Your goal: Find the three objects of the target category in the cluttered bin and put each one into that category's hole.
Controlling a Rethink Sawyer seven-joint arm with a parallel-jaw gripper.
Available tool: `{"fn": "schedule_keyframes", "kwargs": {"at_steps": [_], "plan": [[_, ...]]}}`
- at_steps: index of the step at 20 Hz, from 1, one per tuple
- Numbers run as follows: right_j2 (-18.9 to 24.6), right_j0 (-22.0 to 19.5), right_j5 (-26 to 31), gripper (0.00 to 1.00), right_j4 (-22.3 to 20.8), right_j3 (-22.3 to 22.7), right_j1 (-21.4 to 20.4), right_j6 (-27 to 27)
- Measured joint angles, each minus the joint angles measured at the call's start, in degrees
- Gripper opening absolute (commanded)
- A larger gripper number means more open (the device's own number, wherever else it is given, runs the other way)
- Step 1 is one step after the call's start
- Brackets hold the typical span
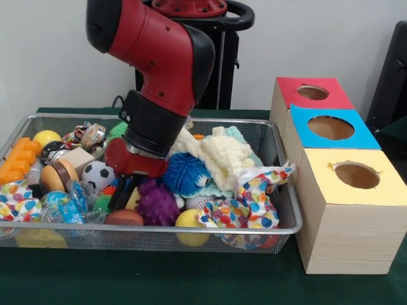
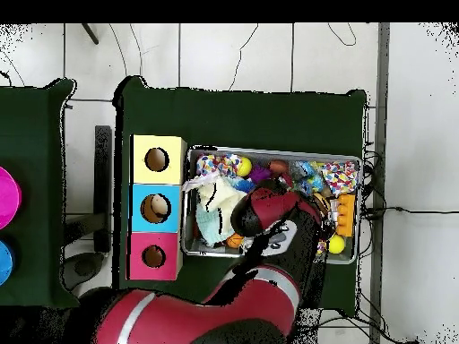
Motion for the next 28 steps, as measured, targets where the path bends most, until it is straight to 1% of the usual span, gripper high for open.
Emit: {"fn": "schedule_keyframes", "kwargs": {"at_steps": [3, 7, 9, 13, 18, 19, 22, 24, 28], "plan": [[-1.2, 1.7, 5.7, 0.0, 0.0, -2.9, 1.5, 0.0], [-1.6, 2.0, 8.7, 0.0, 0.0, -5.1, 2.5, 0.0], [-1.6, 1.5, 8.8, 0.0, 0.0, -5.9, 2.7, 0.0], [-1.5, -0.3, 8.8, 0.0, 0.0, -6.2, 2.7, 0.0], [0.9, -4.1, 8.8, 0.0, 0.0, -6.2, 2.7, 0.0], [1.5, -4.7, 8.8, 1.0, 0.0, -6.2, 2.7, 0.0], [3.6, -6.4, 8.7, 1.0, 0.0, -6.3, 2.6, 0.0], [5.1, -7.9, 8.8, 1.0, 0.0, -6.3, 1.8, 0.0], [9.9, -12.2, 9.4, 1.0, 0.0, -6.3, 0.0, 0.0]]}}
